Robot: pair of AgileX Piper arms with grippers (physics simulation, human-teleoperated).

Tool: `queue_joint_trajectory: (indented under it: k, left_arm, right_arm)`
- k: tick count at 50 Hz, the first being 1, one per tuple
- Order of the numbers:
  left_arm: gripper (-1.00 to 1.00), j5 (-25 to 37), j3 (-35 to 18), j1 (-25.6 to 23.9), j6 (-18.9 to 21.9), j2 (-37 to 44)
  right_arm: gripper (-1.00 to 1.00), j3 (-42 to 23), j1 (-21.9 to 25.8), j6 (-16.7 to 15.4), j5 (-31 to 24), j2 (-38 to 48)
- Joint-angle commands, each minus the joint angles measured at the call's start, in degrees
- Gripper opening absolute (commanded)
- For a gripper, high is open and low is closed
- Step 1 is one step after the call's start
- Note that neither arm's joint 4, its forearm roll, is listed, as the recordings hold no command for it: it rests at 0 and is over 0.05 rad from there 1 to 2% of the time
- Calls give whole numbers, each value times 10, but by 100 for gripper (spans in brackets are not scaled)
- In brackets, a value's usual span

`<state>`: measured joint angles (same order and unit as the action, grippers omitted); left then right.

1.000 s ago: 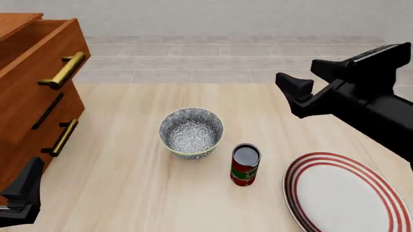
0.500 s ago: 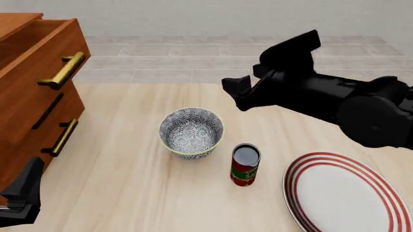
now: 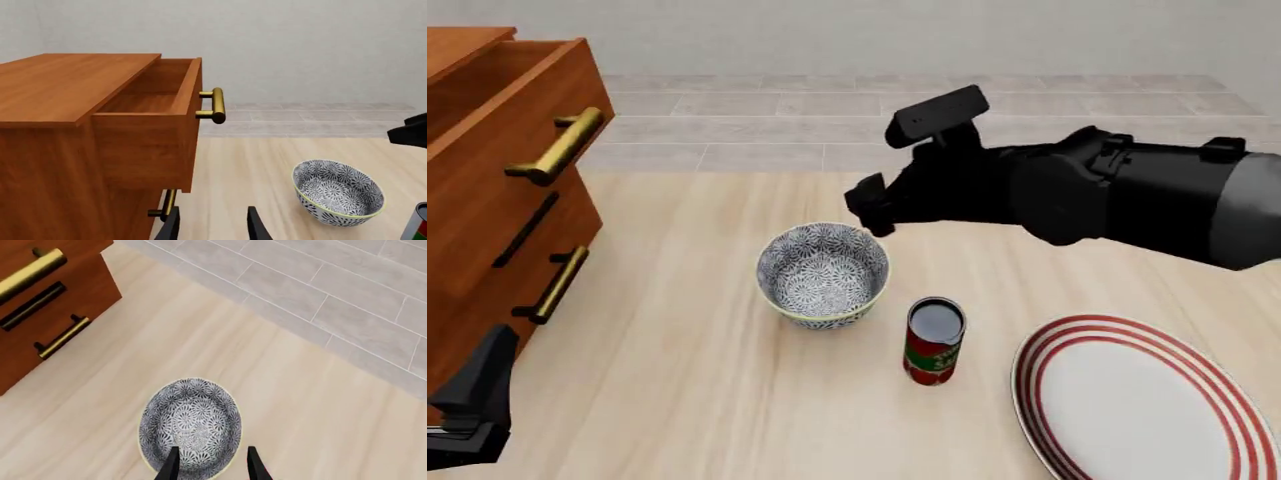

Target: Put the bowl on the plate.

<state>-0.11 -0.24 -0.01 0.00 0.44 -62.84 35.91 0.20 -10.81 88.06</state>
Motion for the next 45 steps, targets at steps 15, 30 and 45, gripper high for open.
queue_joint_trajectory:
  k: [15, 30, 45]
  left_arm:
    - [100, 0, 0, 0, 0, 0]
    - [100, 0, 0, 0, 0, 0]
    - [100, 0, 0, 0, 0, 0]
  right_arm:
    - [100, -43, -18, 2, -31, 91]
    - [100, -47, -33, -6, -25, 117]
    - [100, -58, -39, 0, -19, 147]
